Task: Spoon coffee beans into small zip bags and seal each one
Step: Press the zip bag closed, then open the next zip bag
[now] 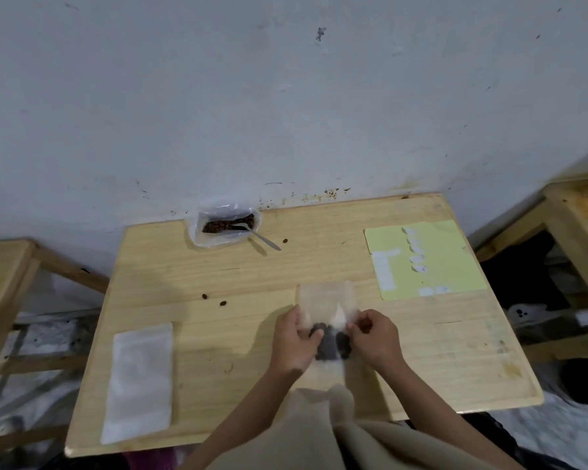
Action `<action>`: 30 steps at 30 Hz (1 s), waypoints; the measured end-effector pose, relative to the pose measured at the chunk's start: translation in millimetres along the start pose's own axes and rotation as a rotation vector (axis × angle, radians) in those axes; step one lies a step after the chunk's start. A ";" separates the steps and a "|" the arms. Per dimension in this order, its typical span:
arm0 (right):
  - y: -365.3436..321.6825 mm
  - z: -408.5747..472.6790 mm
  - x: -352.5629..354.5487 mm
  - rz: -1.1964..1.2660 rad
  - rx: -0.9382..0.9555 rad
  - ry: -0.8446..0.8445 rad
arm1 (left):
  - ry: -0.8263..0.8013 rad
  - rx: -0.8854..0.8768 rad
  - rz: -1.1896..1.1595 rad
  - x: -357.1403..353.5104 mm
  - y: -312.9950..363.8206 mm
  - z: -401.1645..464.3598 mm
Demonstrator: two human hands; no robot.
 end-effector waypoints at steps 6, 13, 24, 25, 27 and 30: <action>-22.4 -9.6 0.6 -0.181 0.097 0.085 | 0.027 -0.145 0.100 20.8 6.2 -12.6; -88.6 -39.2 -74.4 -0.057 0.257 0.004 | 0.354 -0.374 0.234 131.2 -24.5 -29.1; -158.1 -104.6 -262.3 -0.100 0.251 -0.346 | 0.411 0.068 0.440 281.0 -158.9 -26.6; -162.2 -106.5 -270.5 -0.121 0.239 -0.351 | 0.373 0.059 0.478 283.0 -162.5 -24.9; -171.5 -108.6 -280.3 -0.170 0.247 -0.331 | 0.301 0.019 0.543 282.5 -168.2 -20.9; -177.7 -108.6 -287.3 -0.189 0.244 -0.280 | 0.275 -0.014 0.551 283.6 -172.9 -19.2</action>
Point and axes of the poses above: each hand's wrist, its own z-axis towards the middle knuckle, its own x-axis out of the back of the hand, y = z × x, the point moved 9 cm from there along z, towards the middle knuckle, and after that the axes turned 2 degrees about z, right-handed, at the moved point
